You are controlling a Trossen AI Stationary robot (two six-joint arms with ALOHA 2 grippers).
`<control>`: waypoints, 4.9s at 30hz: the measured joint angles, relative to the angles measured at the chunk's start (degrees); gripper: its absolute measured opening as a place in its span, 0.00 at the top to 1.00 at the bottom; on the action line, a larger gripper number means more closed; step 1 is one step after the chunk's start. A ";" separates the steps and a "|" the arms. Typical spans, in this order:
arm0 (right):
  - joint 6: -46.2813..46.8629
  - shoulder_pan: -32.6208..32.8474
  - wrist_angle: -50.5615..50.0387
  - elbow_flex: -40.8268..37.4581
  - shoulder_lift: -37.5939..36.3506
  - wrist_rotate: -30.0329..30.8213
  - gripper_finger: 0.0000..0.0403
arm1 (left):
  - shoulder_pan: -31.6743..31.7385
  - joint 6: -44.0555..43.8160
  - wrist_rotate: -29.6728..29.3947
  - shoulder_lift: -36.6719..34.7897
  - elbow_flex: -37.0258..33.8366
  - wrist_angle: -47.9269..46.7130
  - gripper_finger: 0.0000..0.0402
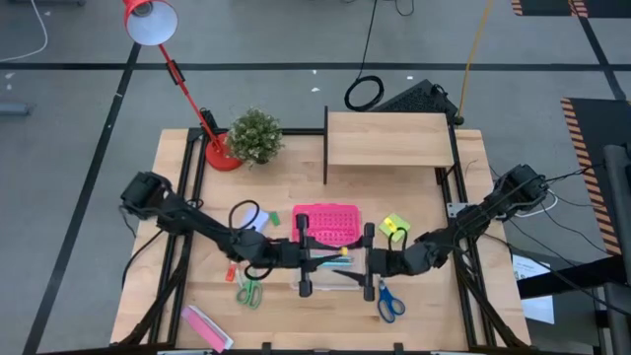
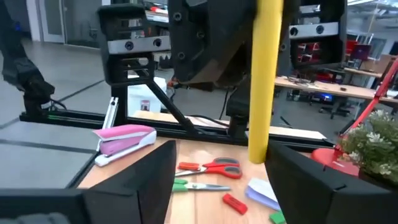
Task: Pack school essentials
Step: Put the yellow pen into the pink supply box
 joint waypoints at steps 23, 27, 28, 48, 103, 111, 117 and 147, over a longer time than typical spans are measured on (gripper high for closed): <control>1.95 0.72 0.00 0.00 -0.02 4.66 0.94 | 0.35 3.50 1.61 0.66 0.02 -1.07 0.88; 2.68 1.11 -1.53 0.00 -1.19 4.94 0.92 | -0.02 1.14 1.16 -3.08 0.02 -9.77 0.81; 2.70 1.30 -1.56 0.00 -1.51 5.56 0.90 | -0.07 0.20 0.44 -4.48 0.02 -12.98 0.78; 32.42 -7.08 -40.22 0.02 -4.71 -12.78 0.90 | -0.26 -15.23 -0.44 -20.03 0.09 -53.83 0.44; 30.43 -7.72 -49.48 0.00 -3.45 -22.44 0.91 | 7.98 -10.73 13.72 -2.81 0.00 -43.62 0.82; 29.61 -7.15 -49.43 0.00 -3.45 -19.25 0.81 | 7.98 -10.61 13.72 -2.81 0.00 -43.60 0.81; 30.93 -7.11 -50.77 0.00 -3.49 -18.40 0.60 | 7.98 -10.62 13.72 -2.81 0.00 -43.82 0.82; 38.68 4.25 -63.14 0.00 -20.15 -4.60 0.38 | 0.62 -22.75 -5.42 -2.83 -14.02 -27.02 0.82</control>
